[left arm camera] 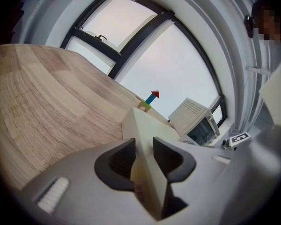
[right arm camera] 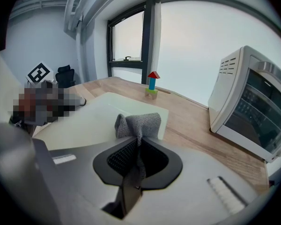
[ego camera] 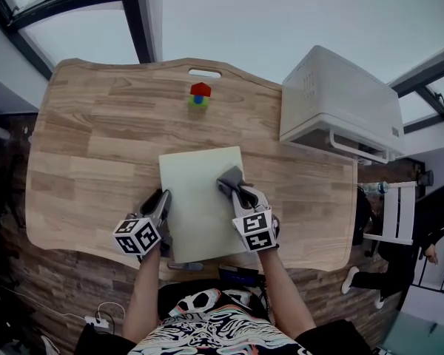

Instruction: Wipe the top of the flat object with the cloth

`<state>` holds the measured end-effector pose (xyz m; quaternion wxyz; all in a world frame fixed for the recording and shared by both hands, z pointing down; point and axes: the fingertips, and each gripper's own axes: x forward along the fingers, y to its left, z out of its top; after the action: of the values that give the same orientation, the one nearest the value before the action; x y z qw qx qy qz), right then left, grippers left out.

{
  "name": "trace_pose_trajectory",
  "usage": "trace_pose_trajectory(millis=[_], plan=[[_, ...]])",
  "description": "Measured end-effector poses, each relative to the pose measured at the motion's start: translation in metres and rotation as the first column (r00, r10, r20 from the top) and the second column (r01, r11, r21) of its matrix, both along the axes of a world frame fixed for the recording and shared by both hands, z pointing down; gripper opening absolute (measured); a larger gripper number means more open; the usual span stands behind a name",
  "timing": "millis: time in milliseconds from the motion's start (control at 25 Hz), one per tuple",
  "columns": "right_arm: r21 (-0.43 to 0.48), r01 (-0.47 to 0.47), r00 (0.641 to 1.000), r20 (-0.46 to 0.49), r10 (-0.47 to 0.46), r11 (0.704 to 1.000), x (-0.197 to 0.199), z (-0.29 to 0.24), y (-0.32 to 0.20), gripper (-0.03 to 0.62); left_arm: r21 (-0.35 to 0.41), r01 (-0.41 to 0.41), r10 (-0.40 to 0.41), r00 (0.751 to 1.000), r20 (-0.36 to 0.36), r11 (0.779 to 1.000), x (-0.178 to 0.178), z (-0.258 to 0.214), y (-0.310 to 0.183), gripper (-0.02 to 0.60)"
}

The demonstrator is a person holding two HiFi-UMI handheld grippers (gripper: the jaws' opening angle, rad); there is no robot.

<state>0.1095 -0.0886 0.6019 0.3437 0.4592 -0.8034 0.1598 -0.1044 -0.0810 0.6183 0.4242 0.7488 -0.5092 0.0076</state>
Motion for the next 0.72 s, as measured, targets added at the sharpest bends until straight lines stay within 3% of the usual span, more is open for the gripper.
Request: trace_pose_trajectory(millis=[720], plan=[[-0.006,-0.008,1.0,0.005,0.009,1.0,-0.004,-0.001,-0.025,0.021,0.004,-0.001,0.001,1.0,-0.007,1.0,0.0,0.001,0.0,0.175]])
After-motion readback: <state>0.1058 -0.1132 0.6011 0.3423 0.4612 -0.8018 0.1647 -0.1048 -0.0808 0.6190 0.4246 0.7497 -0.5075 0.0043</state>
